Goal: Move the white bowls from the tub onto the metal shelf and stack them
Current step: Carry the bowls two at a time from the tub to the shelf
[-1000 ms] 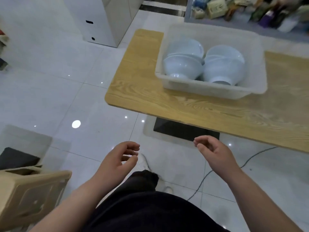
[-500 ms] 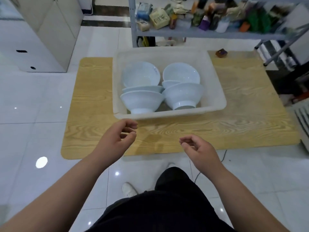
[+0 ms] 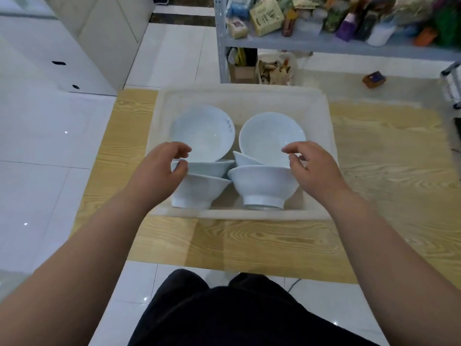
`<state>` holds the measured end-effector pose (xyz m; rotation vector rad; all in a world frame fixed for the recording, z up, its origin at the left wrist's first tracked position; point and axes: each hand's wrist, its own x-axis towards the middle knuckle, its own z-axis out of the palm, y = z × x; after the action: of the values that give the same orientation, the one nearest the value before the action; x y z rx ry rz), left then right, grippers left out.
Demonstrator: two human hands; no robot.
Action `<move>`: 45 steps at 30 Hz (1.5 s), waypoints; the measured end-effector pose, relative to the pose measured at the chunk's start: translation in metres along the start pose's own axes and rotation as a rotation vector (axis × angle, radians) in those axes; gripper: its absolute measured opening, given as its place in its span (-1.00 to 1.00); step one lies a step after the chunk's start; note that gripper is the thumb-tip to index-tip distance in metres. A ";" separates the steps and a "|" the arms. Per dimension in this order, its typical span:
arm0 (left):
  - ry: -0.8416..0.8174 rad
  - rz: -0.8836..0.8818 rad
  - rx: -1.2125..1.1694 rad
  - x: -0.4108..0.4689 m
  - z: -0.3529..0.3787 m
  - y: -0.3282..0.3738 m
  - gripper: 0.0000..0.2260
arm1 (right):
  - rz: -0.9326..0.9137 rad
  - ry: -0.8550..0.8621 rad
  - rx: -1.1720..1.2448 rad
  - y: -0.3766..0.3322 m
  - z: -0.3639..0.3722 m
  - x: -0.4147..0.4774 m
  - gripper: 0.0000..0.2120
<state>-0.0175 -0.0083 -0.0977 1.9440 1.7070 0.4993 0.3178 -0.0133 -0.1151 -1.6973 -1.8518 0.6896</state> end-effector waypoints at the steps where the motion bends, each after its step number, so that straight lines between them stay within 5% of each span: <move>1: -0.036 0.010 0.045 0.014 0.000 -0.003 -0.74 | 0.006 -0.088 -0.071 0.011 -0.005 0.018 -0.71; 6: -0.291 -0.023 0.356 0.077 0.003 -0.037 -0.60 | 0.004 -0.554 -0.614 0.056 -0.010 0.075 -0.45; 10: -0.541 0.021 0.566 0.117 0.011 -0.065 -0.54 | -0.106 -0.721 -0.782 0.081 0.006 0.089 -0.44; 16: -0.753 0.354 1.030 0.162 0.023 -0.087 -0.49 | -0.136 -0.768 -0.915 0.098 0.027 0.091 -0.60; 24: -0.851 0.535 1.155 0.166 0.038 -0.083 -0.81 | -0.191 -0.515 -0.760 0.111 0.041 0.075 -0.86; 36: -0.552 0.452 0.966 0.133 0.002 -0.041 -0.71 | -0.043 -0.374 -0.665 0.062 0.019 0.077 -0.91; 45: -0.029 0.255 0.816 0.040 -0.045 0.003 -0.68 | -0.292 -0.085 -0.542 0.017 -0.002 0.058 -0.81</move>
<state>-0.0352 0.0371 -0.0623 2.7250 1.8127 -0.1979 0.3272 0.0462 -0.1224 -1.6610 -2.4397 0.1437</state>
